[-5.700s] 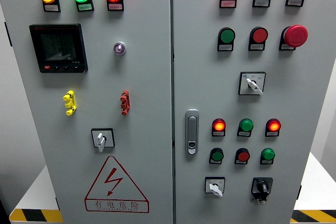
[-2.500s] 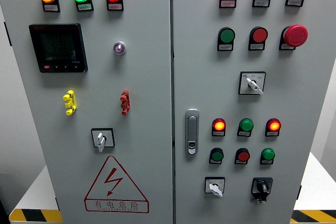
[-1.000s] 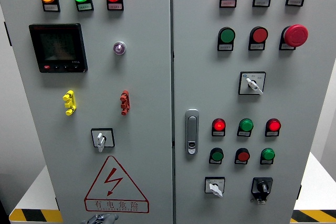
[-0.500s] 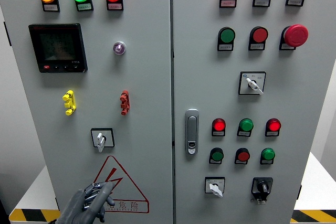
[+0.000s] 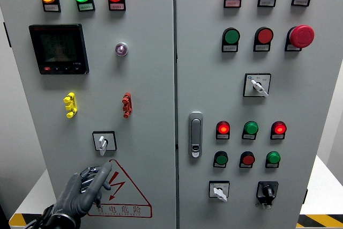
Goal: Turn on light switch 1
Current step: 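Raise the left hand up to the rotary switch above the warning sign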
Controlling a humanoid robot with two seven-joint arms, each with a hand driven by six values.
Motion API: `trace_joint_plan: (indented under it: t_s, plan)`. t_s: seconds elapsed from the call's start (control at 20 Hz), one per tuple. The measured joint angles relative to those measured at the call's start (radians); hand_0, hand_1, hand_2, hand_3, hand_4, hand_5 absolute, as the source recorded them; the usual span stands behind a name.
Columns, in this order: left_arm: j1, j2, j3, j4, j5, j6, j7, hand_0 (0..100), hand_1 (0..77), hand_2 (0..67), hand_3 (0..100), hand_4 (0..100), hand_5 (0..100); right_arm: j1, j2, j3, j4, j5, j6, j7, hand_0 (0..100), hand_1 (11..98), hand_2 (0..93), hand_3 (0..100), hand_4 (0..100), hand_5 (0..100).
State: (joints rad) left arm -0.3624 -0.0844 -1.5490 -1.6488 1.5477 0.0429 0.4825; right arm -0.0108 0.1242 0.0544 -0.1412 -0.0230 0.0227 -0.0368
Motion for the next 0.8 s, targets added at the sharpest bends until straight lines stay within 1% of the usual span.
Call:
trace_joint_plan:
  t_s: [0.2,0.35,0.6,0.8]
  plan:
    - [-0.030,0.000,-0.008,-0.006,0.000,0.002,0.033,0,33.0,36.5,77,100,90,0.000,0.0001,0.000,0.000,0.000,0.000,0.000,0,19.7,0.0,20,19,10]
    - [-0.061,0.002,-0.011,-0.008,0.000,0.007,0.054,0,35.6,36.7,78,100,91,0.000,0.0000,0.000,0.000,0.000,0.000,0.000,0,19.8,0.0,20,19,10]
    - [-0.088,0.005,-0.009,-0.013,0.002,0.066,0.081,0,40.0,37.6,79,100,92,0.000,-0.0009,0.000,0.000,0.000,0.000,0.000,0,20.1,0.0,20,19,10]
    - [-0.096,0.006,-0.008,-0.015,0.002,0.078,0.090,0,42.1,38.4,80,100,93,0.000,-0.0005,0.000,0.000,0.000,0.000,0.000,0,20.1,0.0,20,19,10]
